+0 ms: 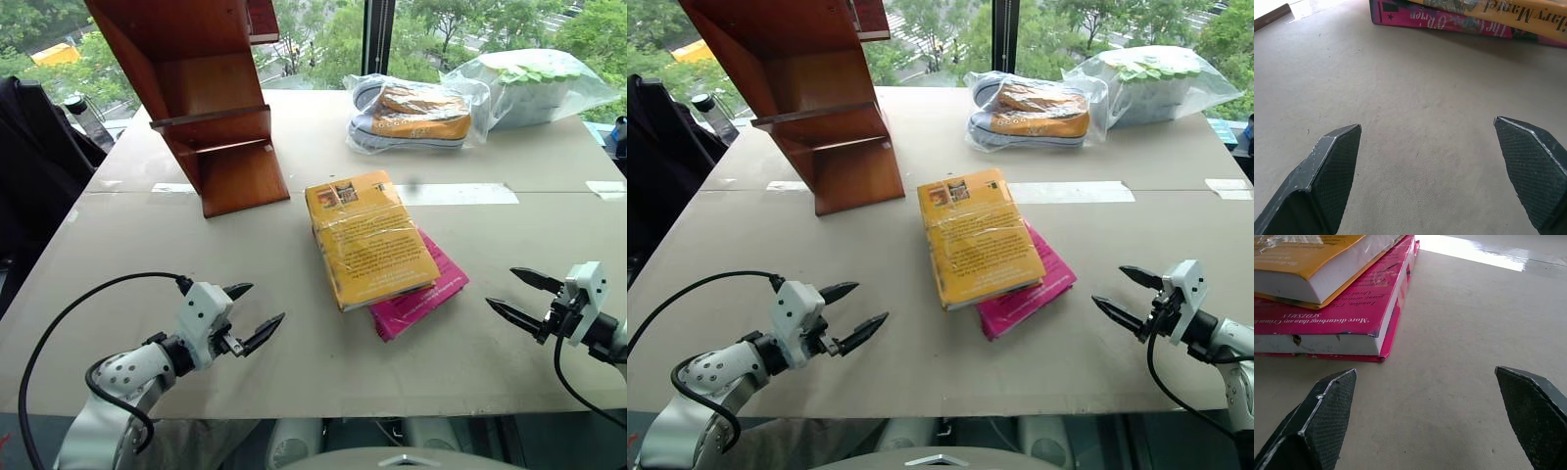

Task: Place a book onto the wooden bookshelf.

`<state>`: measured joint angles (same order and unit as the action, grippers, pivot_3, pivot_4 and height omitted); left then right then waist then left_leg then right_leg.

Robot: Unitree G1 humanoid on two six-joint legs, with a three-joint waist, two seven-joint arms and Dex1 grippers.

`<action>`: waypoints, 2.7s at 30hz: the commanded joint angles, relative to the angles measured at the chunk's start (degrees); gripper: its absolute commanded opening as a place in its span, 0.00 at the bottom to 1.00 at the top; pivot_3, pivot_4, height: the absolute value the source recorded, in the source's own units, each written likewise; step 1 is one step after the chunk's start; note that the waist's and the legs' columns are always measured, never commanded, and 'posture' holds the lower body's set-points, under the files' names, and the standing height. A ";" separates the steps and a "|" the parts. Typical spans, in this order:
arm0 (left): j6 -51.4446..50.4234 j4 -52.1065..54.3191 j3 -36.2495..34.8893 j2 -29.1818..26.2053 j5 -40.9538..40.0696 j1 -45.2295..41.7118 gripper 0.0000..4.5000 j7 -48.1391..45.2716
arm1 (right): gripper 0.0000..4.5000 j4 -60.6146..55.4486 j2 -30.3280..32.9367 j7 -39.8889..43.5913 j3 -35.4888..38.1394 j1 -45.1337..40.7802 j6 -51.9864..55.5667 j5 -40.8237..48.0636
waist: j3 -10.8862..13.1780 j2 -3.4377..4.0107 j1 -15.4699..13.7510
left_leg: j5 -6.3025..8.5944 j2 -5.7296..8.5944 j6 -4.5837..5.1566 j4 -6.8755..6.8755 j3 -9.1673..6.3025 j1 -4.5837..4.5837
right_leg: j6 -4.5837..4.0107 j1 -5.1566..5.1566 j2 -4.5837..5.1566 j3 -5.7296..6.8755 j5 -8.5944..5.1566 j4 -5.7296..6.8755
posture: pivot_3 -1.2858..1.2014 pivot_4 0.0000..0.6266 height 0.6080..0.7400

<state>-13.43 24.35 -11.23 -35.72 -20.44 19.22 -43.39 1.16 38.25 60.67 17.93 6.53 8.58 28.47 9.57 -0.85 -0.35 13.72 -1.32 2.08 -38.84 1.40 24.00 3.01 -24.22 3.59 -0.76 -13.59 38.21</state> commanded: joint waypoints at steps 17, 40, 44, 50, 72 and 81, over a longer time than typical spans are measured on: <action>-2.34 3.11 0.74 0.27 -2.41 -2.61 0.99 -1.30 | 1.00 0.91 0.26 2.15 2.31 -0.57 -3.70 0.70 | 0.00 0.00 -0.36 | 0.00 0.00 0.00 0.02 -0.01 0.04 | -0.04 0.03 -0.02 0.04 0.03 -0.11 | 0.52 0.24 0.64; -56.52 -10.55 -2.47 17.49 -63.14 -28.37 0.99 39.74 | 1.00 -26.45 7.06 5.19 9.17 10.92 8.20 15.96 | 0.18 -0.27 -0.46 | -0.01 -0.03 0.01 -0.04 -0.36 -0.21 | 0.00 0.47 -0.44 0.30 0.04 -0.12 | 0.52 0.24 0.64; -57.82 -15.22 -0.50 18.52 -67.56 -30.61 0.99 44.82 | 1.00 -29.16 7.13 4.39 10.93 11.83 9.95 17.84 | 0.20 -0.29 -0.49 | -0.01 0.01 0.01 -0.04 -0.30 -0.17 | -0.18 0.48 -0.40 0.25 0.14 -0.18 | 0.52 0.24 0.64; -57.73 -22.56 0.80 19.07 -72.87 -34.26 0.94 47.85 | 1.00 -31.29 6.38 3.84 14.43 13.83 10.86 20.27 | 0.19 -0.30 -0.65 | -0.01 0.04 0.01 -0.05 -0.31 -0.16 | -0.24 0.50 -0.36 0.26 0.17 -0.21 | 0.52 0.24 0.64; -39.27 8.85 7.59 -0.49 -52.46 -47.49 0.00 36.38 | 1.00 -19.72 5.58 2.42 9.73 -3.50 12.49 22.53 | 0.41 -0.57 -1.24 | -0.03 0.22 -0.02 -0.10 -0.22 0.01 | -0.36 0.52 -0.02 0.57 0.24 -0.29 | 0.52 0.24 0.64; -17.93 8.89 31.29 -22.32 9.19 -66.62 0.00 26.66 | 1.00 -13.64 3.36 1.22 5.64 -17.43 15.23 24.88 | 0.50 -0.53 -0.70 | 0.00 0.30 0.04 0.12 -0.19 0.14 | -0.30 0.43 -0.28 0.42 0.20 -0.59 | 0.52 0.24 0.64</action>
<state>-38.47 34.34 18.14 -53.47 -27.38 -43.95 -15.78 -12.40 41.76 62.19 23.01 -8.14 22.82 50.85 10.08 -1.39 -1.05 13.72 -1.03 2.13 -38.70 1.20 24.15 2.72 -23.81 3.29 -0.35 -13.39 37.62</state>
